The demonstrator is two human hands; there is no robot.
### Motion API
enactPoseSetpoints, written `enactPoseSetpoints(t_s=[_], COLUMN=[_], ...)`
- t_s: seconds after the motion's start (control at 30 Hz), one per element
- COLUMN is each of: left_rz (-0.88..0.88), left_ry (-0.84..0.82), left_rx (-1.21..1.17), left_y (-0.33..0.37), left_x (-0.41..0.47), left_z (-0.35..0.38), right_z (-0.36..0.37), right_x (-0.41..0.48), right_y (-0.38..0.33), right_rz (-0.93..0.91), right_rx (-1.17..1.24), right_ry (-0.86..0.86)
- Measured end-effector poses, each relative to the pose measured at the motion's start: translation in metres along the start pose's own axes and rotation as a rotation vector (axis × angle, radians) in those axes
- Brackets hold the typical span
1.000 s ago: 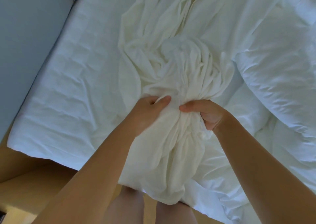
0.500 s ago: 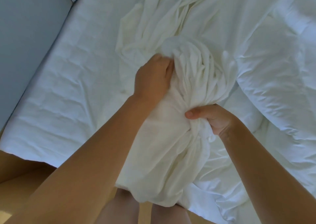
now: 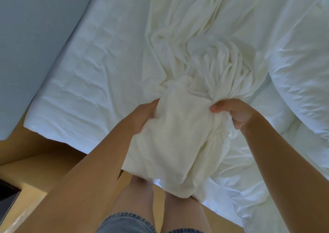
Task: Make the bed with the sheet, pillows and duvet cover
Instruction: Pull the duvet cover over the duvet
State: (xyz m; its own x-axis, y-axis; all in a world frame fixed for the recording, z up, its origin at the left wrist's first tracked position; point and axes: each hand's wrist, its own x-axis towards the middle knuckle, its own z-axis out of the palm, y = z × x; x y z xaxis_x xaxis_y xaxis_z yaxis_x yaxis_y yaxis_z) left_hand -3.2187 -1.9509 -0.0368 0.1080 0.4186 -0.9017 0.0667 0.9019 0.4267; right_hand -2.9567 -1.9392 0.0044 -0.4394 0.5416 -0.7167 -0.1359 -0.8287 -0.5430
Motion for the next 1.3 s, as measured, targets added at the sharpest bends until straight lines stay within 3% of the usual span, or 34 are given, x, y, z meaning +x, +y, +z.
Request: enactPoseSetpoints(t_s=[0.1, 0.23, 0.33, 0.4, 0.47, 0.6, 0.7, 0.77, 0.87, 0.9, 0.93, 0.97, 1.03, 1.07, 1.17, 1.3], left_rz=[0.117, 0.310, 0.267, 0.244, 0.194, -0.057, 0.022, 0.217, 0.456, 0.483, 0.475, 0.432, 0.316, 0.261, 0.121, 0.091], left_ry=[0.043, 0.466, 0.750, 0.818, 0.694, 0.211, 0.068, 0.127, 0.716, 0.835, 0.837, 0.699, 0.222, 0.081, 0.055, 0.206], left_rx=[0.176, 0.390, 0.220, -0.020, -0.169, -0.270, -0.327, -0.426, -0.300, -0.255, -0.331, -0.537, -0.959, -1.061, -1.070, -0.832], left_y=[0.004, -0.001, -0.022, -0.030, -0.031, -0.028, -0.024, -0.026, -0.020, -0.017, -0.016, -0.012, -0.006, -0.008, -0.017, -0.026], left_x=[-0.008, -0.015, -0.020, -0.025, -0.028, -0.031, -0.042, -0.050, -0.062, -0.065, -0.065, -0.067, -0.068, -0.067, -0.057, -0.049], left_z=[-0.003, -0.037, -0.081, -0.091, -0.081, -0.037, -0.031, -0.045, -0.080, -0.087, -0.091, -0.090, -0.080, -0.072, -0.040, -0.003], right_z=[0.003, 0.006, 0.015, 0.025, 0.033, 0.039, 0.037, 0.036, 0.040, 0.043, 0.046, 0.048, 0.050, 0.049, 0.046, 0.045], right_x=[0.004, 0.007, 0.011, 0.015, 0.019, 0.023, 0.025, 0.025, 0.029, 0.031, 0.034, 0.036, 0.038, 0.038, 0.036, 0.036], right_y=[-0.003, -0.005, -0.005, -0.004, -0.003, -0.003, -0.003, -0.002, -0.002, -0.003, -0.004, -0.004, -0.003, -0.002, 0.000, 0.001], right_rz=[0.047, 0.092, 0.129, 0.112, 0.100, 0.126, 0.128, 0.122, 0.129, 0.128, 0.121, 0.115, 0.117, 0.119, 0.104, 0.079], right_rx=[-0.061, -0.104, -0.139, -0.165, -0.204, -0.245, -0.264, -0.269, -0.284, -0.292, -0.296, -0.293, -0.282, -0.282, -0.281, -0.260], right_ry=[0.028, 0.053, 0.104, 0.136, 0.171, 0.208, 0.221, 0.221, 0.207, 0.198, 0.190, 0.187, 0.185, 0.187, 0.203, 0.193])
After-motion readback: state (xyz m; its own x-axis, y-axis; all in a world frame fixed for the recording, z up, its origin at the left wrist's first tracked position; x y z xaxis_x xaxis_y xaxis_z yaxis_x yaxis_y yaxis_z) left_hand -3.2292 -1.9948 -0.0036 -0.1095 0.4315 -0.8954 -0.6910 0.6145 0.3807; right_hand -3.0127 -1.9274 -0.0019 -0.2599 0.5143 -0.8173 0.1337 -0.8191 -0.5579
